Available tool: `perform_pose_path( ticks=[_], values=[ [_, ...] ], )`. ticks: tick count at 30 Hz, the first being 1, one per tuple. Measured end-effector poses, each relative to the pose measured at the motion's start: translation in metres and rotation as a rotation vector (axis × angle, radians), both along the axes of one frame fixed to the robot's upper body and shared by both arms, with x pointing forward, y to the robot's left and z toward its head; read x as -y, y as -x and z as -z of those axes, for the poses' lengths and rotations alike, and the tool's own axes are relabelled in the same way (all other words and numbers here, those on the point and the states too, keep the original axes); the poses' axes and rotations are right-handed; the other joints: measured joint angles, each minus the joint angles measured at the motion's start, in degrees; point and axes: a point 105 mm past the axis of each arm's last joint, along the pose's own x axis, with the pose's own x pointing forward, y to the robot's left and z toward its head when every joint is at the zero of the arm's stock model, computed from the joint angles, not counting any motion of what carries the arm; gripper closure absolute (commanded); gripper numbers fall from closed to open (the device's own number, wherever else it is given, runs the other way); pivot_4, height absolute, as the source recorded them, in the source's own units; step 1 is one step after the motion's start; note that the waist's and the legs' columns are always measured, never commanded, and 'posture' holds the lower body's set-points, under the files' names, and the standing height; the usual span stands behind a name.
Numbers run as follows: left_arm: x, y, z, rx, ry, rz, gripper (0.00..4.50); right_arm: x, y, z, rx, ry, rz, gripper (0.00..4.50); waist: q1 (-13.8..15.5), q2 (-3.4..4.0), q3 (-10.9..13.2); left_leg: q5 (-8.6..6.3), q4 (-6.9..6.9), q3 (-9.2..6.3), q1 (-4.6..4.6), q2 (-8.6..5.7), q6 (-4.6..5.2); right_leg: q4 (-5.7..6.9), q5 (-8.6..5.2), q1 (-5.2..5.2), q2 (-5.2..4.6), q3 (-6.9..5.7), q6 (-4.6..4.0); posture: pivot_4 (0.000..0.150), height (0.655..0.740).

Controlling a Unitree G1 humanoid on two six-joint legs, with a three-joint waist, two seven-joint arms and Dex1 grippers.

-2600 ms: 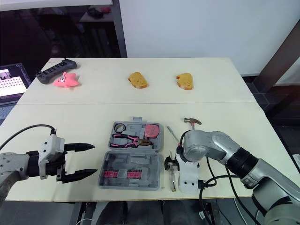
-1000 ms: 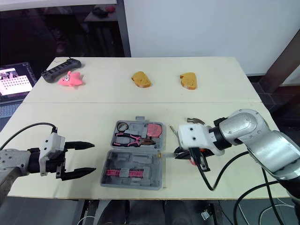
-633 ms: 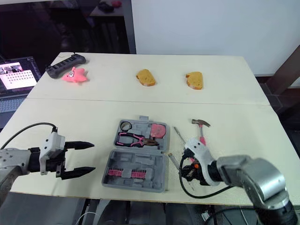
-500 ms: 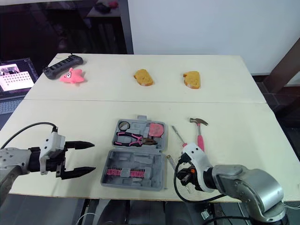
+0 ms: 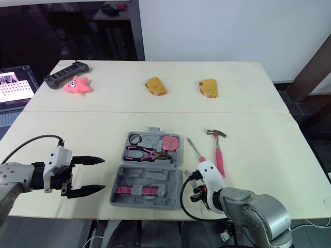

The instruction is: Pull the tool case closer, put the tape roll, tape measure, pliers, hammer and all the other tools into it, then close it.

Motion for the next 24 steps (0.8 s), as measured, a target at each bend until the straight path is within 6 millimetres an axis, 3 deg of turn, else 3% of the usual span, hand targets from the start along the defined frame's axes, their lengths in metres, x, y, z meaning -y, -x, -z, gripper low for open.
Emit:
perform_pose_path(
  ticks=[1,10,11,16,24],
  values=[
    [0.0,0.0,0.0,0.0,0.0,0.001,0.0,0.0,0.0,0.0,-0.001,0.001,0.001,4.41,-0.01,-0.05,-0.04,0.0,0.0,0.0,0.01,0.0,0.0,0.0,0.0,0.02,-0.01,0.0,0.0,0.15,0.74],
    [0.001,0.0,-0.001,0.0,0.0,0.004,0.0,-0.003,0.003,-0.008,0.029,-0.044,-0.01,0.31,0.2,-0.09,-0.09,0.0,0.01,0.0,-0.02,0.0,0.0,0.0,0.0,0.03,-0.02,0.0,0.02,0.15,0.74],
    [0.001,0.0,-0.001,-0.001,0.0,0.004,0.0,0.0,0.002,-0.012,0.047,-0.043,-0.004,0.03,0.24,-0.06,-0.08,0.0,0.01,0.0,-0.03,-0.01,0.0,0.0,0.0,0.02,-0.02,0.0,0.03,0.15,0.74],
    [0.004,-0.003,-0.004,0.011,0.0,0.018,0.0,0.004,0.014,-0.031,0.188,-0.008,-0.077,0.03,0.22,-0.03,-0.07,0.0,-0.02,0.0,-0.03,-0.01,0.0,0.0,0.06,-0.01,-0.02,0.0,0.19,0.15,0.74],
    [0.007,-0.006,-0.004,0.009,0.004,0.034,0.0,0.006,0.027,-0.02,0.394,0.002,-0.07,0.03,0.11,-0.07,-0.1,0.0,0.03,0.02,-0.03,-0.01,0.0,-0.01,0.0,0.01,-0.02,0.0,0.1,0.15,0.74]
  ],
)
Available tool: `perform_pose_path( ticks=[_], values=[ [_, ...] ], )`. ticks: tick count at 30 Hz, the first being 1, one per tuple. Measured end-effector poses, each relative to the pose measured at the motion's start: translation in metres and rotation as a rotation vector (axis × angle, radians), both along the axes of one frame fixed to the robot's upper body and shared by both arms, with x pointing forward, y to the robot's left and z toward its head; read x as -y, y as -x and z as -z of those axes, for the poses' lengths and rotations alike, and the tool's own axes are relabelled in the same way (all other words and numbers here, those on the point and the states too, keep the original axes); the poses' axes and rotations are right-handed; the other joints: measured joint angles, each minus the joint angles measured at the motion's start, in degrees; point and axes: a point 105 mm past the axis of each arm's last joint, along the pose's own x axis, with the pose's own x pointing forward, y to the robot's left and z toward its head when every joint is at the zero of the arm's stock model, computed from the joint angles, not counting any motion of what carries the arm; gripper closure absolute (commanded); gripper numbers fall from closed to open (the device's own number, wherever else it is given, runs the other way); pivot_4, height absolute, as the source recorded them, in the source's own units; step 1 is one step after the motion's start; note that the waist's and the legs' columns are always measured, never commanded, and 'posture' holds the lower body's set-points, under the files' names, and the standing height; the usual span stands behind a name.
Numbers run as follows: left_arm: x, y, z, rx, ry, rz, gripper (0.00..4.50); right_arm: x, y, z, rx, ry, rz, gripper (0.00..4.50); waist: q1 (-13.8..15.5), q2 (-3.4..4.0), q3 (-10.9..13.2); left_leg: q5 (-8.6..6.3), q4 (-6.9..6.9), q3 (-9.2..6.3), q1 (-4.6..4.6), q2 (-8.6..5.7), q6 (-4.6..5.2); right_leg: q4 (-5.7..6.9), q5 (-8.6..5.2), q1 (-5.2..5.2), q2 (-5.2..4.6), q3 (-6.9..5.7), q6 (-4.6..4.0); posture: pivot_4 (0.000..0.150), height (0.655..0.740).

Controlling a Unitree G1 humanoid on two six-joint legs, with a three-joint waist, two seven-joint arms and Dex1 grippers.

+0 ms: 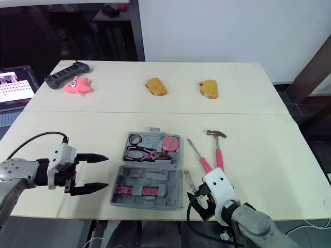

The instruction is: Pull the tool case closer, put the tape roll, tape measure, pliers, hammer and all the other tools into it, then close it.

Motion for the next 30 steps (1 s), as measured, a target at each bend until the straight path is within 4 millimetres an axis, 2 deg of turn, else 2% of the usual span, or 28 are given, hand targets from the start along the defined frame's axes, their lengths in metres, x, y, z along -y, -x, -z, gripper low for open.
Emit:
perform_pose_path(
  ticks=[9,13,20,23,30],
  values=[
    [-0.001,-0.004,-0.002,0.007,-0.002,0.003,0.0,-0.003,-0.004,0.037,0.059,-0.003,0.045,0.03,0.08,0.01,0.0,0.0,0.0,0.0,0.01,0.0,0.0,0.0,-0.04,0.02,0.0,0.0,-0.08,0.15,0.74],
    [0.0,-0.004,-0.001,0.001,-0.005,0.009,0.0,0.0,-0.005,0.045,0.052,0.024,0.049,0.03,0.11,0.01,0.0,0.0,0.01,0.0,0.02,0.0,0.0,0.01,-0.03,0.03,0.0,0.0,-0.08,0.15,0.74],
    [0.0,-0.004,-0.001,0.0,-0.005,0.009,0.0,0.001,-0.005,0.047,0.046,0.011,0.057,0.03,0.12,0.0,-0.01,0.0,0.01,-0.01,0.07,0.0,0.0,0.01,-0.03,0.09,0.0,0.0,-0.08,0.15,0.74],
    [0.0,-0.004,-0.001,-0.001,-0.005,0.007,0.0,0.001,-0.005,0.048,0.033,-0.002,0.063,0.89,0.1,0.0,-0.01,0.0,0.01,-0.01,0.14,0.0,0.0,0.01,-0.03,0.15,0.01,0.0,-0.08,0.15,0.74],
    [0.0,-0.004,0.0,-0.011,-0.005,0.0,0.0,0.001,-0.007,0.049,0.012,0.003,0.056,4.45,0.1,-0.02,-0.02,-0.05,-0.05,0.0,0.82,0.0,0.07,-0.02,-0.11,0.82,0.0,0.0,-0.06,0.15,0.74]
  ],
)
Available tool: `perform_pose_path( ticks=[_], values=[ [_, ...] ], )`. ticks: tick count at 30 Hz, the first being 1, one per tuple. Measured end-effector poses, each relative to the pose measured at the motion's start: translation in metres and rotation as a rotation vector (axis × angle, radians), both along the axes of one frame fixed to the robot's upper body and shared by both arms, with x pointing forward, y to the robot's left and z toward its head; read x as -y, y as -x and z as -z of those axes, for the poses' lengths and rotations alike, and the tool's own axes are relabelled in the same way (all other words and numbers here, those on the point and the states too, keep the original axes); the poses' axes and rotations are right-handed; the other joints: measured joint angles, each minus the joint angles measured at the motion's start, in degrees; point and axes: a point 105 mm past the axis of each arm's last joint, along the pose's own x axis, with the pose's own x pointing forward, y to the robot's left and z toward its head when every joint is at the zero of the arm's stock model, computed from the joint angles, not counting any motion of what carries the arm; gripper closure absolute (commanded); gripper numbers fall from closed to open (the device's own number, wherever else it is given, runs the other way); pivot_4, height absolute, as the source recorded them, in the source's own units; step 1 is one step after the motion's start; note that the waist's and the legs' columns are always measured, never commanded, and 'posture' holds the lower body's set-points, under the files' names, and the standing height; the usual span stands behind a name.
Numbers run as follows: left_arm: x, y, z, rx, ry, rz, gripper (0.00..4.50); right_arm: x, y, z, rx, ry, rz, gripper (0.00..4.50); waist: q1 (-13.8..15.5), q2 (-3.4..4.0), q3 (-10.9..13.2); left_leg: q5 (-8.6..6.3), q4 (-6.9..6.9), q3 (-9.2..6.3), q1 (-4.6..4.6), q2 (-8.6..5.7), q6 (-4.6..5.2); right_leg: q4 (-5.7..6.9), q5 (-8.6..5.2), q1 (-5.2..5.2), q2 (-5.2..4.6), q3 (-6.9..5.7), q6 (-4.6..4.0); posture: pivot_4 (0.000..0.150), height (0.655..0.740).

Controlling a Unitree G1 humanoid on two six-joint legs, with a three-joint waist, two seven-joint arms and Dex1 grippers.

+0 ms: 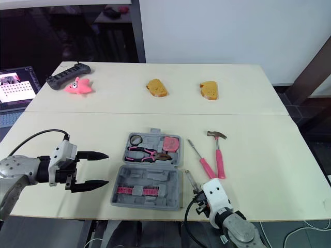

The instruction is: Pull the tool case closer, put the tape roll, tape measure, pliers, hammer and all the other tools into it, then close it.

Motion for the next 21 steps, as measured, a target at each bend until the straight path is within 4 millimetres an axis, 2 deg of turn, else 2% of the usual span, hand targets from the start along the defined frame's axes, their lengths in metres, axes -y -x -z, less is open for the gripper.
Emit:
perform_pose_path(
  ticks=[11,13,15,17,21],
  values=[
    [0.0,0.0,0.0,0.001,0.0,-0.001,0.0,-0.003,0.001,-0.008,0.041,0.06,-0.08,4.48,0.01,0.01,0.0,0.0,0.01,0.0,-0.02,0.0,0.0,0.0,0.0,-0.02,0.0,0.0,0.01,0.15,0.74],
    [-0.001,-0.001,0.0,0.001,0.0,-0.004,0.0,-0.004,0.0,-0.025,0.087,0.07,-0.117,4.48,0.02,0.08,0.04,0.0,0.03,0.0,-0.04,-0.01,0.0,0.0,0.01,-0.01,-0.01,0.01,0.01,0.15,0.74],
    [-0.003,-0.002,-0.001,0.001,-0.003,-0.014,0.0,-0.003,-0.008,-0.062,0.202,0.107,-0.171,4.48,-0.06,0.04,0.02,0.0,0.06,0.0,-0.03,-0.01,0.0,0.0,0.02,-0.01,0.0,0.02,0.02,0.15,0.74],
    [-0.005,-0.003,-0.003,0.008,-0.004,-0.02,0.0,-0.005,-0.016,-0.091,0.293,0.134,-0.219,4.48,-0.04,0.02,0.01,0.0,0.03,-0.03,0.0,-0.01,0.0,0.01,0.02,0.01,0.02,0.01,0.02,0.15,0.74],
    [-0.009,-0.005,-0.003,0.008,-0.003,-0.031,0.0,-0.035,-0.031,-0.13,0.347,0.108,-0.445,4.48,-0.22,0.06,0.03,0.0,0.04,-0.03,0.04,0.0,0.0,0.02,0.03,0.03,0.03,0.01,0.02,0.15,0.74]
  ],
)
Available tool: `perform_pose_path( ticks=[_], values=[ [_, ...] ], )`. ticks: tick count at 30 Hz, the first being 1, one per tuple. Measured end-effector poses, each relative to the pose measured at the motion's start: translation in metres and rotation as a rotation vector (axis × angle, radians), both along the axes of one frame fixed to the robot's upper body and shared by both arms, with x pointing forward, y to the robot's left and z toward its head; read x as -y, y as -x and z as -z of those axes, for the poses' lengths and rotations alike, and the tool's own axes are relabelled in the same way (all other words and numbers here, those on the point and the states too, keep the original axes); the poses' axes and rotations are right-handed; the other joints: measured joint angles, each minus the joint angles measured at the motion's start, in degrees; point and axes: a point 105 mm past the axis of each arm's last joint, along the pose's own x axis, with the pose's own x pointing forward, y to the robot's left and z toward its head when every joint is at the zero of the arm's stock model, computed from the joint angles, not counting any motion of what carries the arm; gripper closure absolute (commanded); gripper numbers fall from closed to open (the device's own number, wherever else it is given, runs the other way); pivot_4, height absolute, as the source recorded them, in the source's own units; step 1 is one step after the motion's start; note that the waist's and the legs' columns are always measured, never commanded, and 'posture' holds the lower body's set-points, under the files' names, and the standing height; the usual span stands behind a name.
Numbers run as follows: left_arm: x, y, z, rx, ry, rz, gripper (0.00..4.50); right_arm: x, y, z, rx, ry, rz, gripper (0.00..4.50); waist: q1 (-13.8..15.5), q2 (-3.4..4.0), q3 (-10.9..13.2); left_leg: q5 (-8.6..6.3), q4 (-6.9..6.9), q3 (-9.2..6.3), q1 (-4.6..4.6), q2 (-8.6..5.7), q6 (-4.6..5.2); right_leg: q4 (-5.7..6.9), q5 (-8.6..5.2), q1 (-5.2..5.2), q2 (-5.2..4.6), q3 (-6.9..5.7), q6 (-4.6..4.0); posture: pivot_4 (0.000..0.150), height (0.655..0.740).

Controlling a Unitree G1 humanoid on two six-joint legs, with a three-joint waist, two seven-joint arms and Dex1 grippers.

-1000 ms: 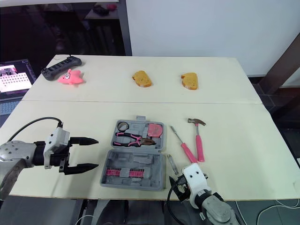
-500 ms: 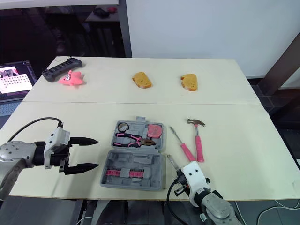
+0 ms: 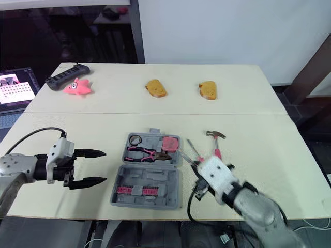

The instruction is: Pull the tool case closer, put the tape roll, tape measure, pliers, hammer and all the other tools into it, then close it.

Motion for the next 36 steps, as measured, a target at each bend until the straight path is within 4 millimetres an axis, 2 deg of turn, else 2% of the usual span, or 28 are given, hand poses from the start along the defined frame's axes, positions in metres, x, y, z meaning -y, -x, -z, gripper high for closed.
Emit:
perform_pose_path(
  ticks=[2,5,9,13,18,24,36],
  values=[
    [-0.003,-0.002,0.002,-0.006,0.003,-0.007,0.0,-0.028,-0.014,-0.019,-0.023,0.068,-0.188,4.48,-0.54,0.16,0.11,0.01,0.03,0.01,-0.03,0.0,-0.01,0.0,0.05,-0.03,-0.01,0.0,-0.08,0.15,0.74],
    [-0.006,-0.006,0.001,0.003,-0.007,-0.008,0.0,-0.061,-0.032,-0.032,-0.118,0.145,-0.323,4.48,-0.47,0.19,0.12,0.01,-0.06,-0.16,-0.09,0.0,0.01,0.18,0.09,-0.13,0.0,-0.16,0.04,0.15,0.74],
    [-0.011,-0.008,0.002,-0.006,-0.015,-0.018,0.0,-0.078,-0.033,-0.008,-0.284,0.293,-0.386,4.48,0.29,0.21,0.13,-0.11,-0.05,-0.15,-0.42,-0.01,0.2,0.2,0.03,-0.45,-0.09,-0.3,0.17,0.15,0.74],
    [-0.012,-0.007,0.001,0.0,-0.035,0.002,0.0,-0.095,-0.036,0.011,-0.365,0.37,-0.402,4.48,-0.27,0.21,0.12,-0.05,0.04,-0.08,-1.02,-0.01,0.11,0.58,0.05,-1.31,-0.1,-0.31,0.18,0.15,0.74],
    [-0.013,0.003,0.008,-0.024,-0.045,0.029,0.0,-0.111,-0.036,0.029,-0.409,0.39,-0.39,4.48,-1.44,0.23,0.13,0.07,0.08,-0.13,-0.98,0.01,-0.07,0.75,0.12,-1.33,-0.08,-0.37,0.09,0.15,0.74],
    [-0.011,0.01,0.011,-0.031,-0.048,0.06,0.0,-0.127,-0.038,0.034,-0.391,0.381,-0.362,4.48,-1.31,0.23,0.13,0.1,0.07,-0.16,-0.97,0.01,-0.1,0.79,0.12,-1.32,-0.06,-0.38,0.09,0.15,0.74],
    [-0.009,0.012,0.011,-0.019,-0.055,0.072,0.0,-0.13,-0.039,0.04,-0.411,0.39,-0.331,4.48,-1.48,0.23,0.13,0.1,0.06,-0.18,-0.98,0.01,-0.1,0.79,0.12,-1.32,-0.06,-0.39,0.09,0.15,0.74]
  ],
)
